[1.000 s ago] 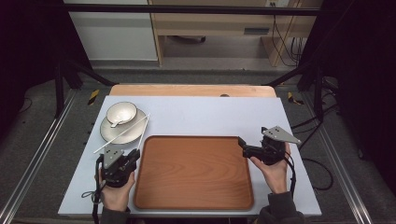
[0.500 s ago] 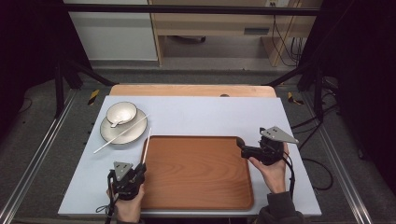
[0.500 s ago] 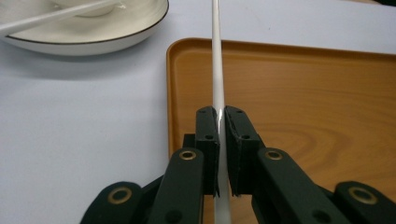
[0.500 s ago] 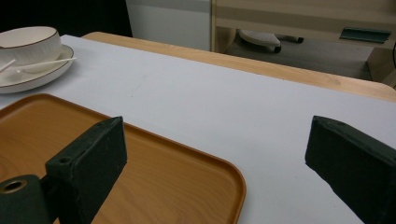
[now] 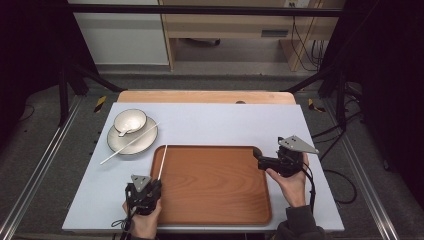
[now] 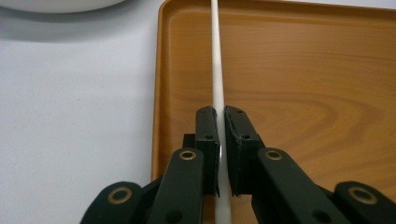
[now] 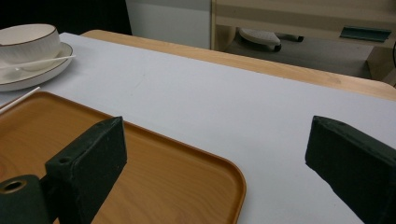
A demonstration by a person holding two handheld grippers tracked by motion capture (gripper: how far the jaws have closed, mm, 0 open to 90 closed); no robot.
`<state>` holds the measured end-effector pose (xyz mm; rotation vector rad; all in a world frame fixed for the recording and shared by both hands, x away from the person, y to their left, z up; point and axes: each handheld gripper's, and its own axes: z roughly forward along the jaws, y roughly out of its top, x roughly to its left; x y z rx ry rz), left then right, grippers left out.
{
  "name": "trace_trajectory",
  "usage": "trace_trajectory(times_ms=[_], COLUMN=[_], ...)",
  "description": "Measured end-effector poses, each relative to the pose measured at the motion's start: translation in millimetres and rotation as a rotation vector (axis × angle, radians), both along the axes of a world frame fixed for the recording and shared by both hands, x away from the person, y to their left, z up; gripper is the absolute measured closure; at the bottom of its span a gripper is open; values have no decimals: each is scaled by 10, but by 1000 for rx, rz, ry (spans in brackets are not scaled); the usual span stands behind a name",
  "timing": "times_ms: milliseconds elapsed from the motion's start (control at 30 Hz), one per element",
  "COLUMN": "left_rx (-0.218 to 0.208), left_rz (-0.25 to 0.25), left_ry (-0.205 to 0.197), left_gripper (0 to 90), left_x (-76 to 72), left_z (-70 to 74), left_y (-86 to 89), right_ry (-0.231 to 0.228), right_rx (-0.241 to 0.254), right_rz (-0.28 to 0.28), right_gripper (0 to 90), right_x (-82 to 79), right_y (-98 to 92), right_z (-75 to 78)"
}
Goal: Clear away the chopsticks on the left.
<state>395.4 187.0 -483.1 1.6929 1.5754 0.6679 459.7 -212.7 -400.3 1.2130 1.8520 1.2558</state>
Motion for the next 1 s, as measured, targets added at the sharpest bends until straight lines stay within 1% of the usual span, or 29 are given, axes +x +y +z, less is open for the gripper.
trace_trajectory(times_ms=[67,200,267,300,333,467,567,600,667,700,733,767,800,833,867,900,933,967,1000], left_rx=[9,17,10,7,12,19,14,3,15,8,-5,-10,1,5,-9,-23,-19,-14,-15], left_rz=[1,2,-2,-4,-5,-7,-17,-27,-34,-41,-61,-79,-103,-115,-153,-187,-211,-229,-247], left_ry=[13,14,16,17,18,20,9,-3,-18,-31,-41,-55,-72,-79,-99,-105,-110,-121,-126], left_gripper=[840,838,834,820,807,818,785,776,754,754,716,716,694,677,648,581,581,556,493], left_x=[11,18,21,22,24,30,34,31,28,31,36,41,50,59,79,97,111,121,132], left_z=[-5,-3,-1,-1,2,5,29,54,127,168,213,247,307,342,399,444,492,538,571], left_y=[-8,-20,-17,-16,-16,-14,-3,6,20,29,46,58,77,88,113,134,157,176,189], right_ry=[0,0,0,-1,0,0,-3,-3,-3,-3,-2,-2,-4,-5,-6,-6,-6,-7,-8], right_rx=[1,0,1,1,2,0,2,5,4,4,5,5,7,11,15,23,23,22,22], right_rz=[0,0,0,-1,0,1,1,1,3,3,3,3,2,3,2,-4,-4,-2,-3], right_gripper=[57,56,56,56,57,57,57,56,56,56,56,56,55,53,51,50,50,50,51], right_x=[1,0,-1,-1,-1,-1,-1,-1,-1,-1,-2,-2,-2,-3,-4,-10,-10,-10,-10], right_y=[-3,-1,-2,-3,-2,-1,-10,-9,-9,-9,-9,-9,-8,-11,-14,-20,-20,-26,-30], right_z=[0,1,2,3,2,2,5,5,5,5,5,5,5,8,10,17,17,20,21])
